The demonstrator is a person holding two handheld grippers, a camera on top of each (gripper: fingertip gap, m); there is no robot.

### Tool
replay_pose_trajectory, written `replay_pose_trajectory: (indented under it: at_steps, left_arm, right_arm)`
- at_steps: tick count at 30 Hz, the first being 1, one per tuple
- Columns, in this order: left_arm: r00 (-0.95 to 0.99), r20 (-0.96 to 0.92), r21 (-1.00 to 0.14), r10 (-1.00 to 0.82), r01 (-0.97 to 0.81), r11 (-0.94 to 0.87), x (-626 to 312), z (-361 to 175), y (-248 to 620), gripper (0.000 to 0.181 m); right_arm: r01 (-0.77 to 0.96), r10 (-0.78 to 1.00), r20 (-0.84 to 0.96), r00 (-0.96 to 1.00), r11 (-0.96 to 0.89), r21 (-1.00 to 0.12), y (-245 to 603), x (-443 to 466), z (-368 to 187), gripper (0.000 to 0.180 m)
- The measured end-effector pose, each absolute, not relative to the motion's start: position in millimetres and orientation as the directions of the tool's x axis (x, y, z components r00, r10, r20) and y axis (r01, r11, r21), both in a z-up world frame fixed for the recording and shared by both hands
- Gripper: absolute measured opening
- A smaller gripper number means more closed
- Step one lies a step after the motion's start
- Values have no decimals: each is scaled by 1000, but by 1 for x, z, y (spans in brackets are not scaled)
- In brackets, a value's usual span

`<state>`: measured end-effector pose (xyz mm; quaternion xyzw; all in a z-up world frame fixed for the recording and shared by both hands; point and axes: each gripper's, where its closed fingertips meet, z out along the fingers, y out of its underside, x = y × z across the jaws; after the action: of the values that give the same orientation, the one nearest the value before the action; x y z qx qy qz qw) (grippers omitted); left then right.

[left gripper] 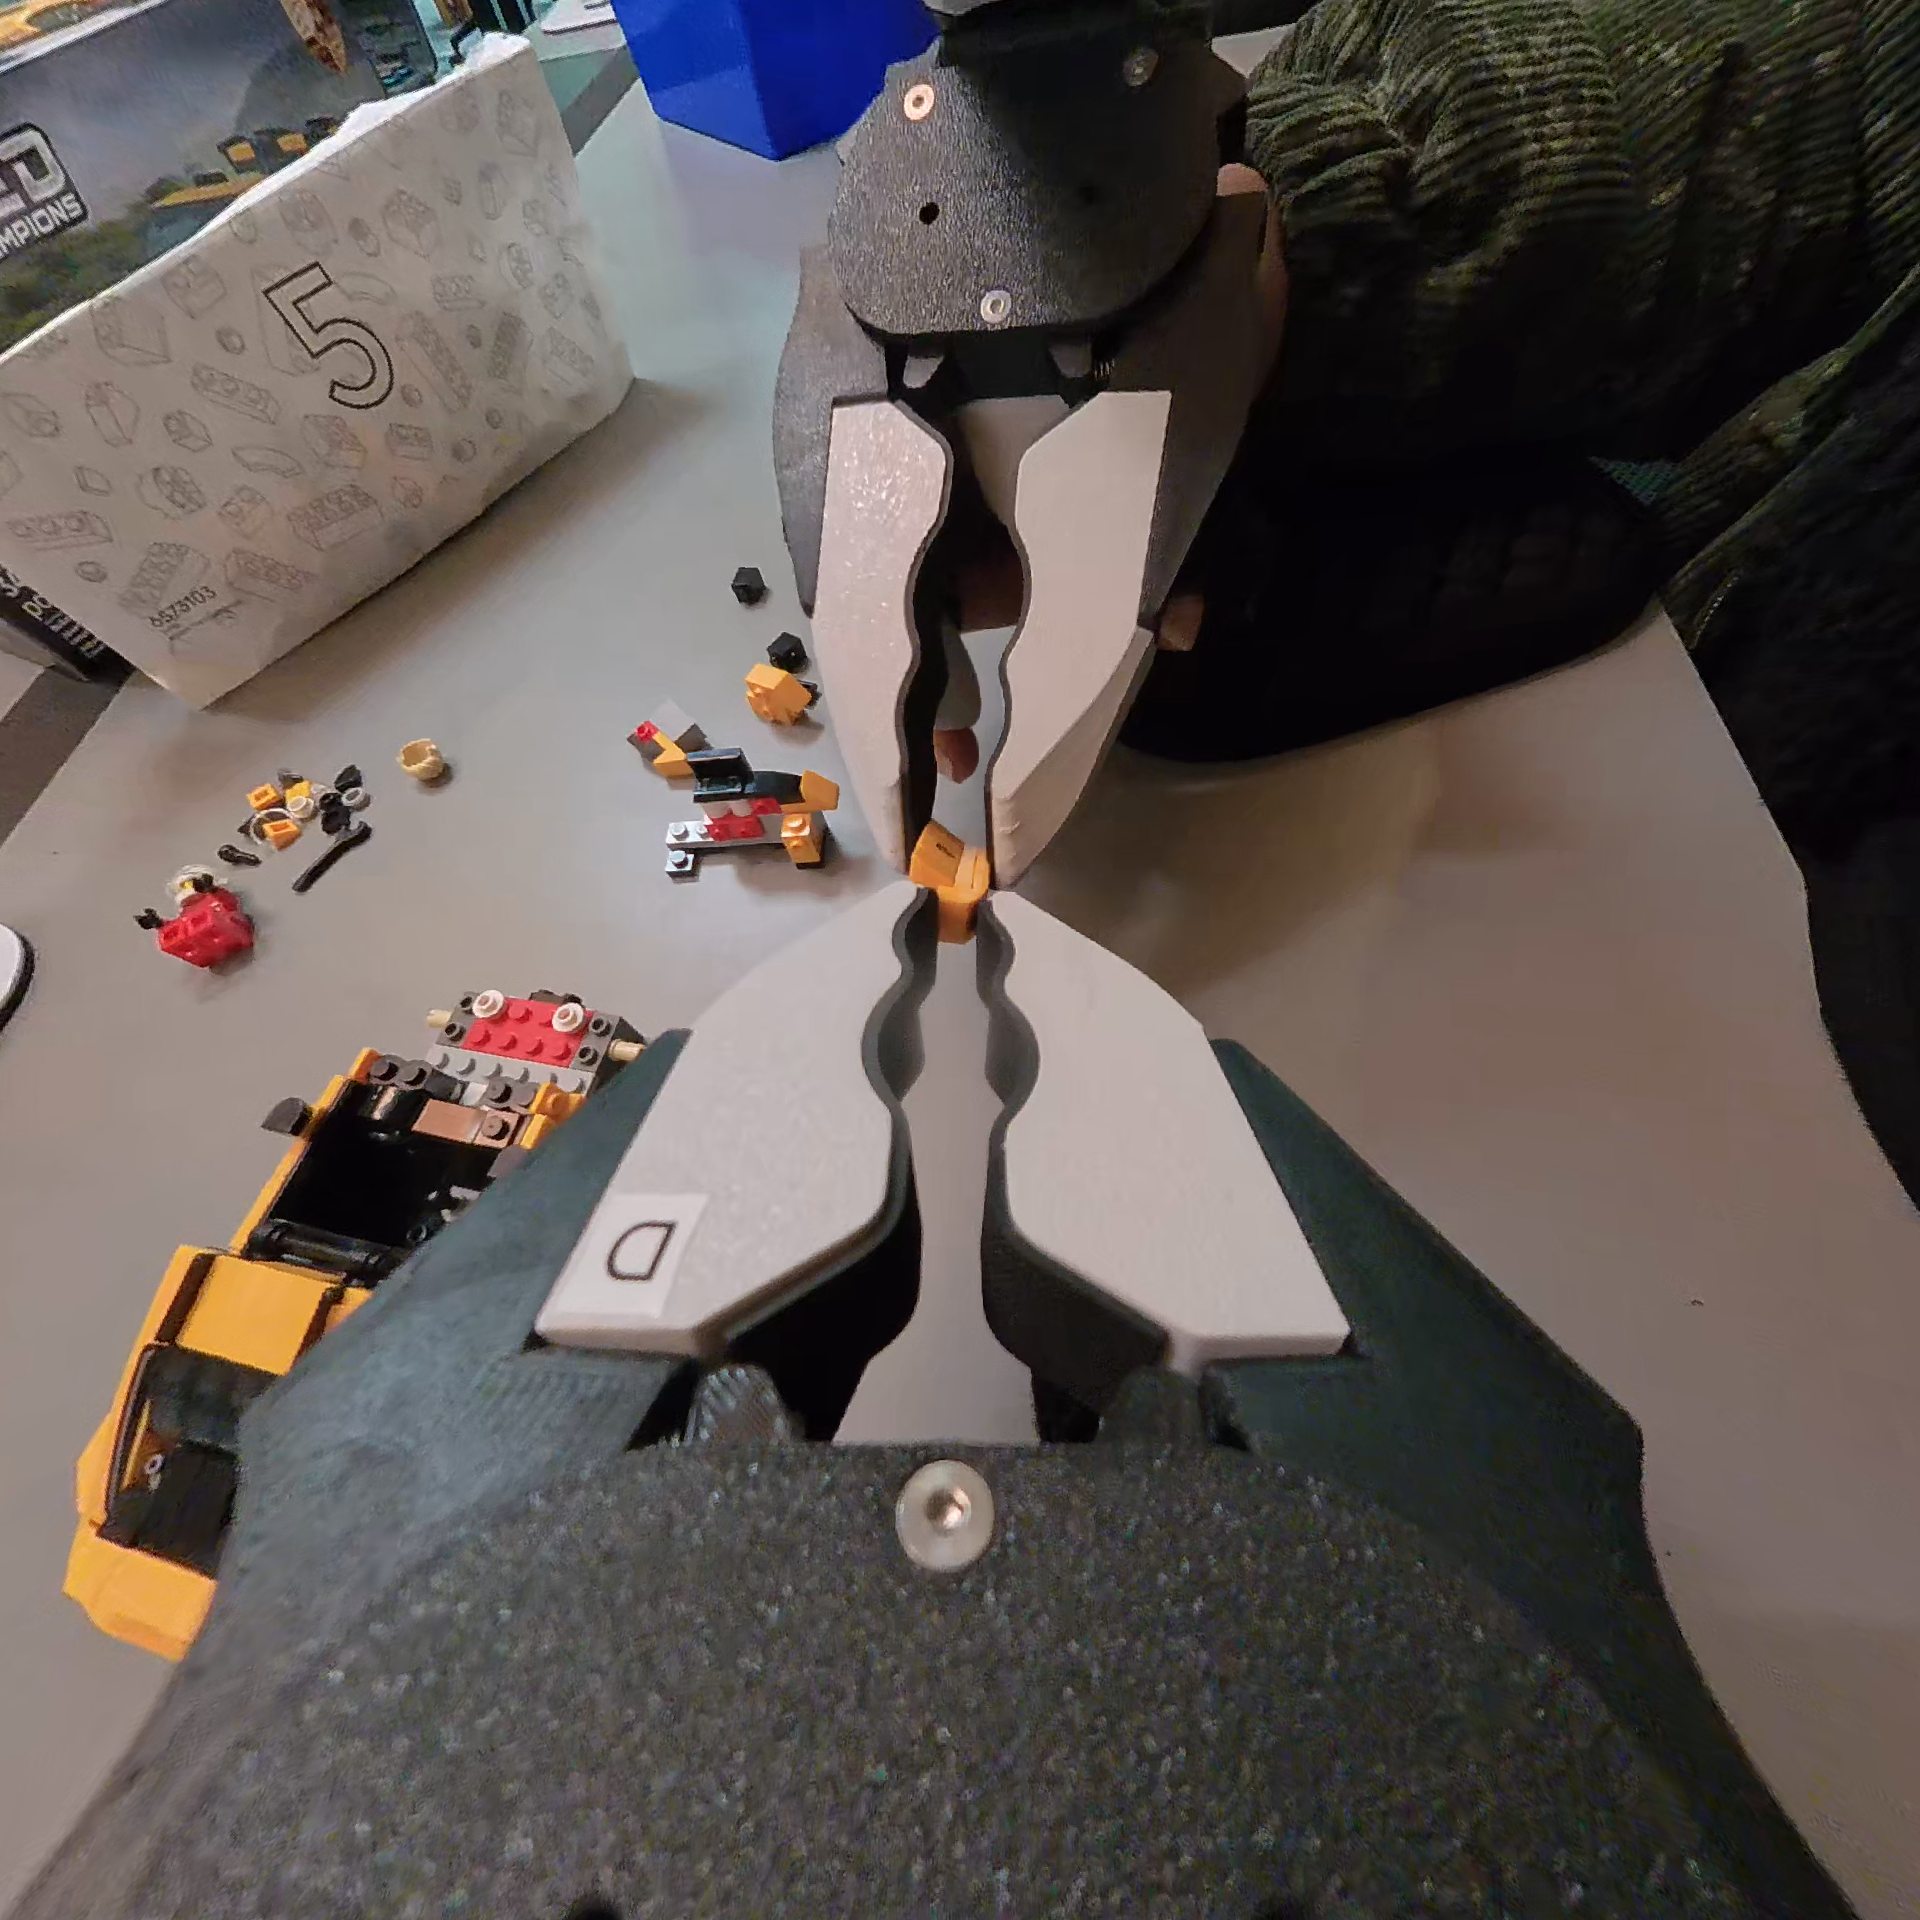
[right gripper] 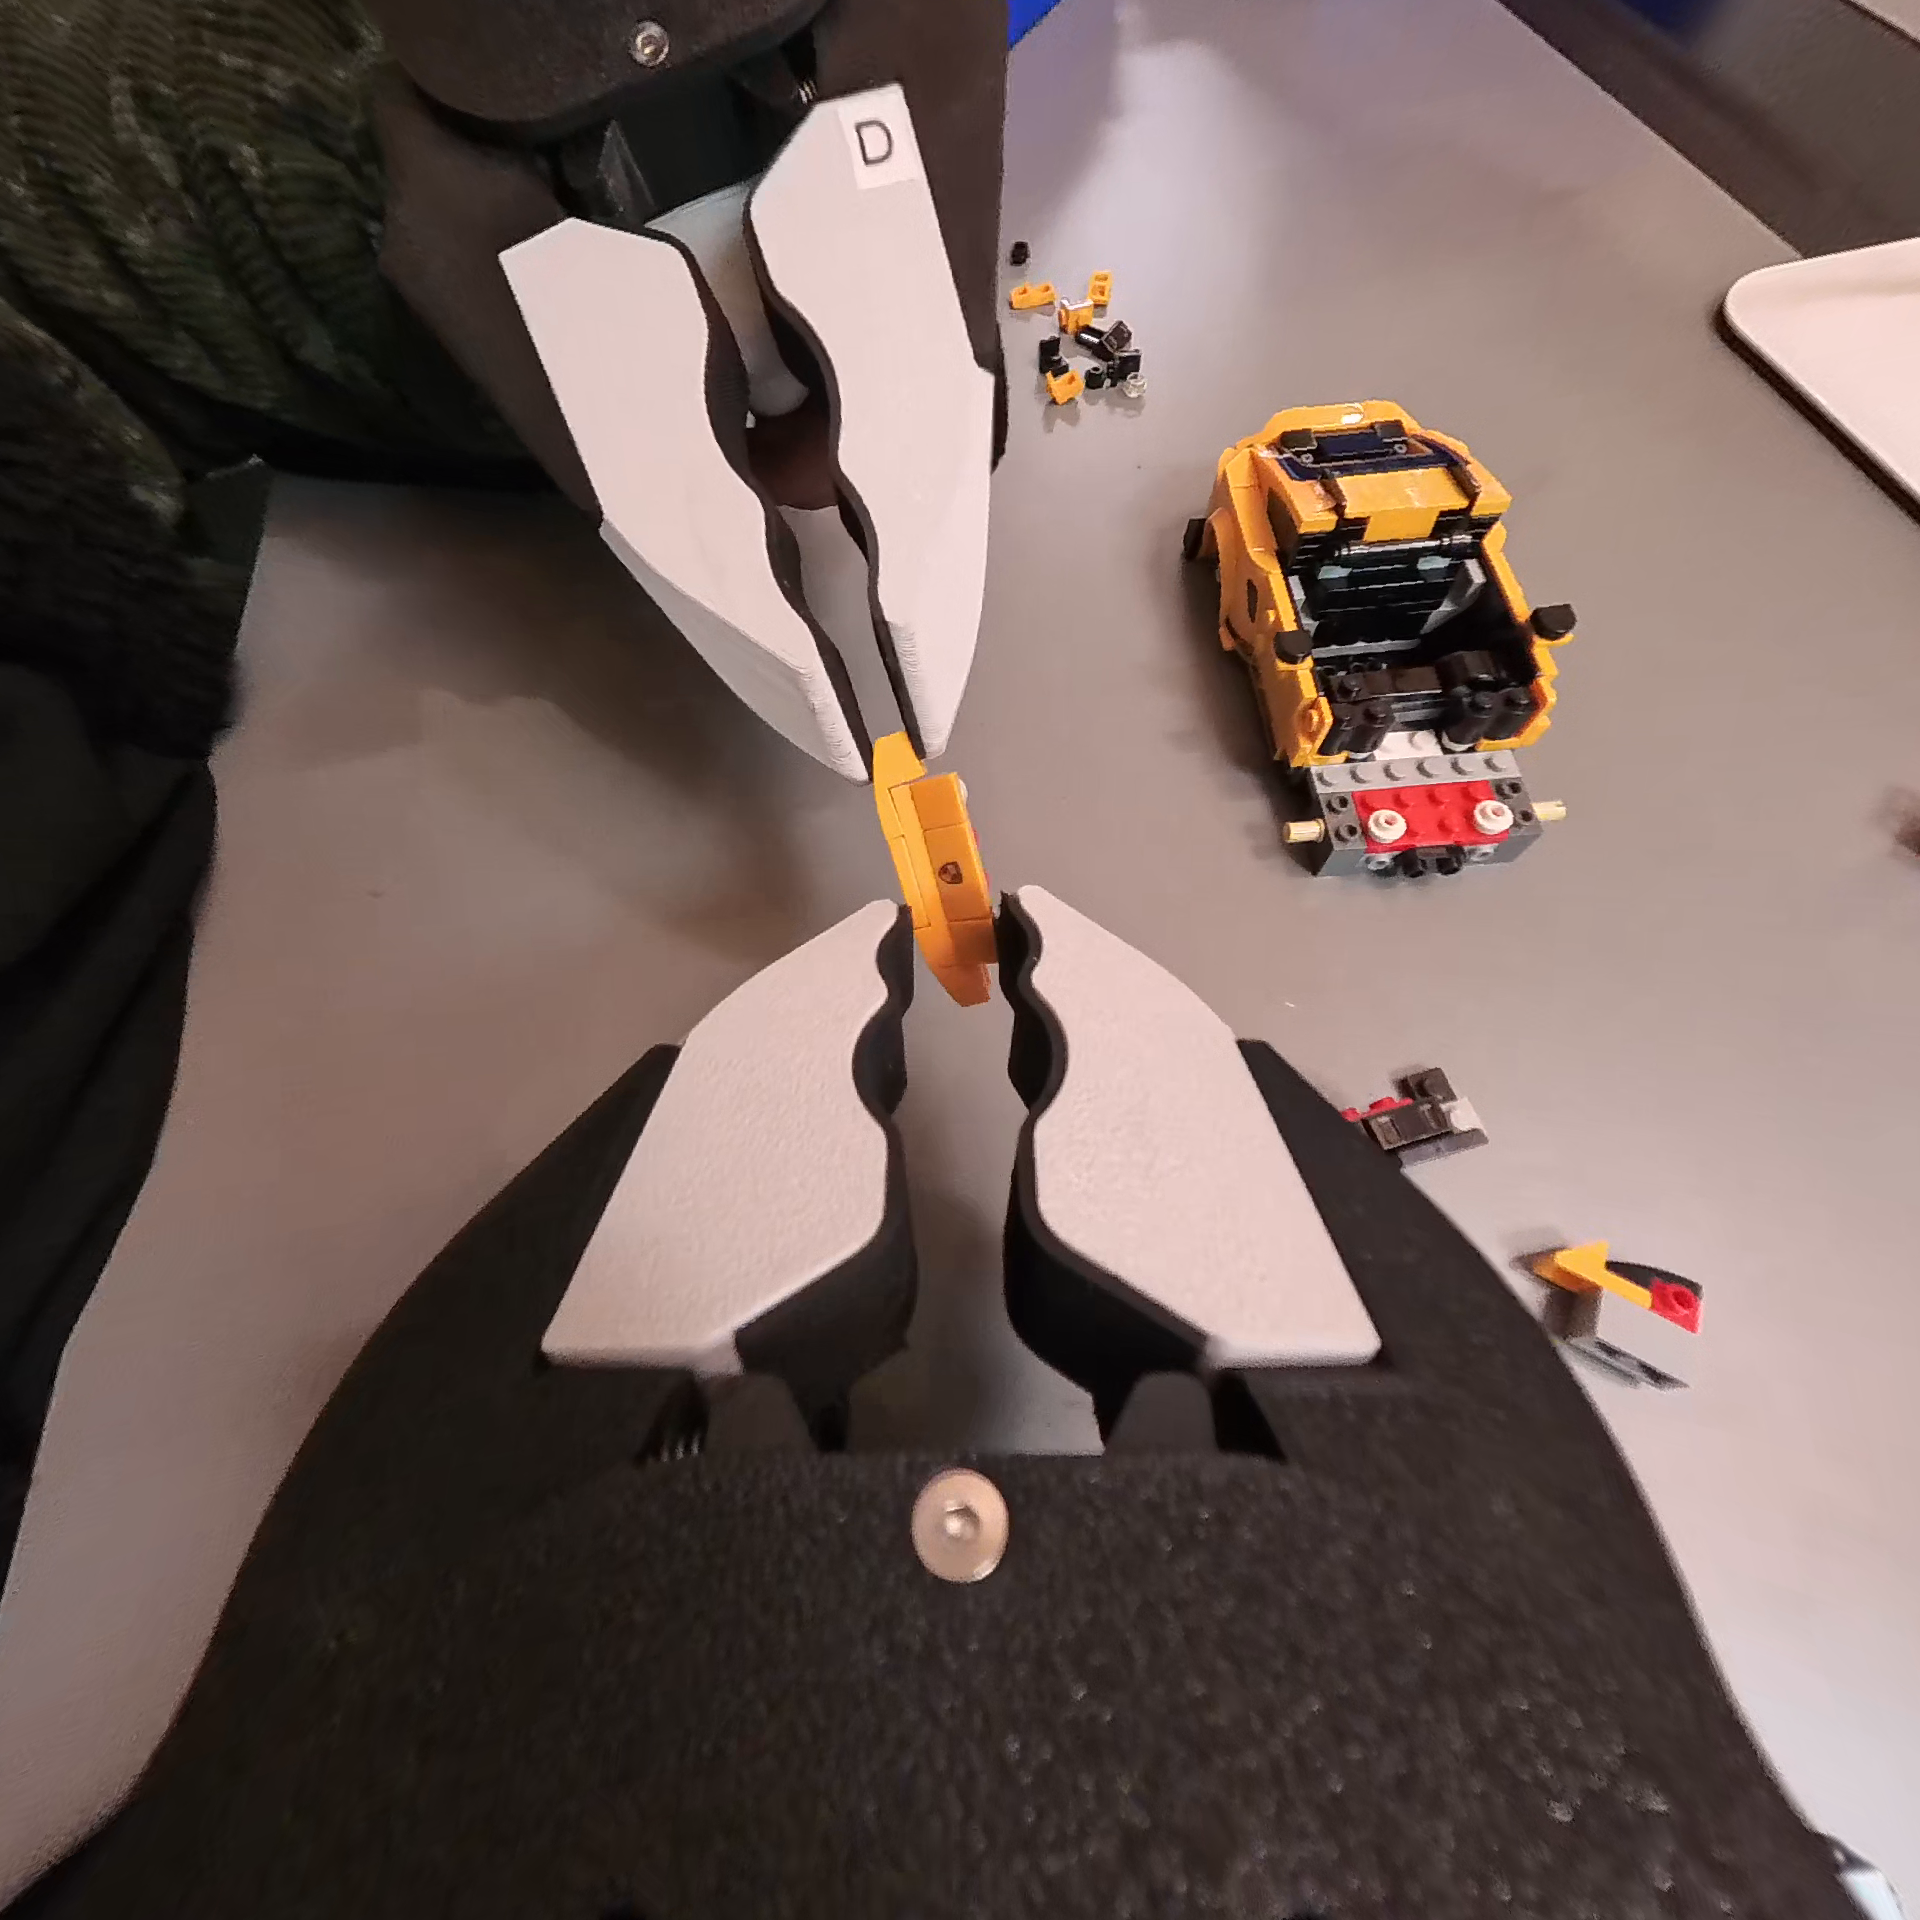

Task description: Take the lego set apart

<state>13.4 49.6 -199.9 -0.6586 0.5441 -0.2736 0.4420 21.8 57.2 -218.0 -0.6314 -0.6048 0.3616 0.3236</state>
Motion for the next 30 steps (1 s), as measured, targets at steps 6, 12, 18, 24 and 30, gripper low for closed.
replay_pose_trajectory:
  at_steps: [6, 12, 18, 24, 30]
  left_arm:
    - [260, -114, -880, -959, -475, -24, 13, -200, 50, 7]
    - [253, -89, -879, -963, -475, -44, 14, -204, 49, 6]
    - [248, -62, -878, -967, -474, -65, 14, -207, 49, 6]
    - [235, -40, -874, -971, -479, -80, 14, -210, 47, 6]
    - [219, -32, -875, -975, -478, -79, 14, -211, 45, 6]
  right_arm:
    - [529, 994, -103, 44, -111, -841, 59, 21, -219, 16]
    - [536, 992, -111, 65, -129, -834, 62, 21, -222, 16]
    - [541, 990, -116, 80, -141, -829, 63, 21, -224, 16]
    - [551, 988, -131, 80, -153, -820, 62, 21, -227, 16]
    - [557, 988, -133, 78, -154, -816, 61, 21, -228, 16]
